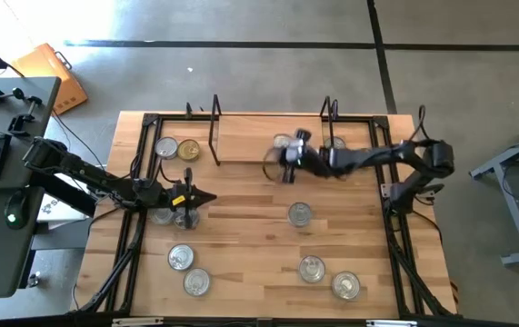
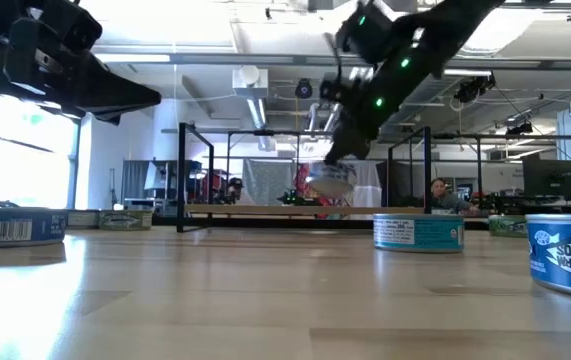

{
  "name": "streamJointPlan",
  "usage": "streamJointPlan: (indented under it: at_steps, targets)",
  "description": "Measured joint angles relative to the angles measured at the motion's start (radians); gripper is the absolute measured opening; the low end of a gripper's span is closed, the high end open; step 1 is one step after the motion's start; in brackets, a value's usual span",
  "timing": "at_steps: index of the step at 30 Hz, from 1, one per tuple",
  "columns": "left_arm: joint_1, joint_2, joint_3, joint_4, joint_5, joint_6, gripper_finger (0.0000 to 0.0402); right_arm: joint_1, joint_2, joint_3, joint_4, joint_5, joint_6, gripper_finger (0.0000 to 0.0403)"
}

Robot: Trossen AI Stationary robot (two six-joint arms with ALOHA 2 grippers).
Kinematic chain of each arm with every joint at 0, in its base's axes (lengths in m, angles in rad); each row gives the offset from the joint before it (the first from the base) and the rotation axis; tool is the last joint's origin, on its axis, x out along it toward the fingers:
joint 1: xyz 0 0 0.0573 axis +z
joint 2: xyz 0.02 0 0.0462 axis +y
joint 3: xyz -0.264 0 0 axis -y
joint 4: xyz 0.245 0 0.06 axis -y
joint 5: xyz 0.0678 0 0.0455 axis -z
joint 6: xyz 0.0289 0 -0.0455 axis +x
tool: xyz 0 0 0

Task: Stack canned seafood by type on shelf
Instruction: Put the blue tuna can on the shelf

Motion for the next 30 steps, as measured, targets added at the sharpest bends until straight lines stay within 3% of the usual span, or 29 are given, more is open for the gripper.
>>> streamJointPlan:
  at_steps: [5, 12, 22, 27, 30]
  targets:
    - [0.000, 0.000, 0.000, -0.002, 0.000, -0.003, 0.0000, -0.109, 0.051, 0.066, -0.136, -0.023, -0.002, 0.0002]
    - [0.000, 0.000, 0.000, -0.002, -0.001, -0.018, 0.0000, -0.172, 0.049, 0.072, -0.315, -0.027, 0.036, 0.0001]
    - [0.000, 0.000, 0.000, -0.001, -0.002, -0.018, 0.0000, -0.151, 0.047, 0.121, -0.206, -0.037, 0.107, 0.0000]
    - [0.000, 0.000, 0.000, 0.006, -0.003, -0.018, 0.0000, -0.237, 0.069, 0.248, -0.255, -0.055, 0.246, 0.0000]
    - [0.000, 0.000, 0.000, 0.007, -0.004, -0.018, 0.0000, -0.296, 0.116, 0.315, -0.318, -0.140, 0.296, 0.0000]
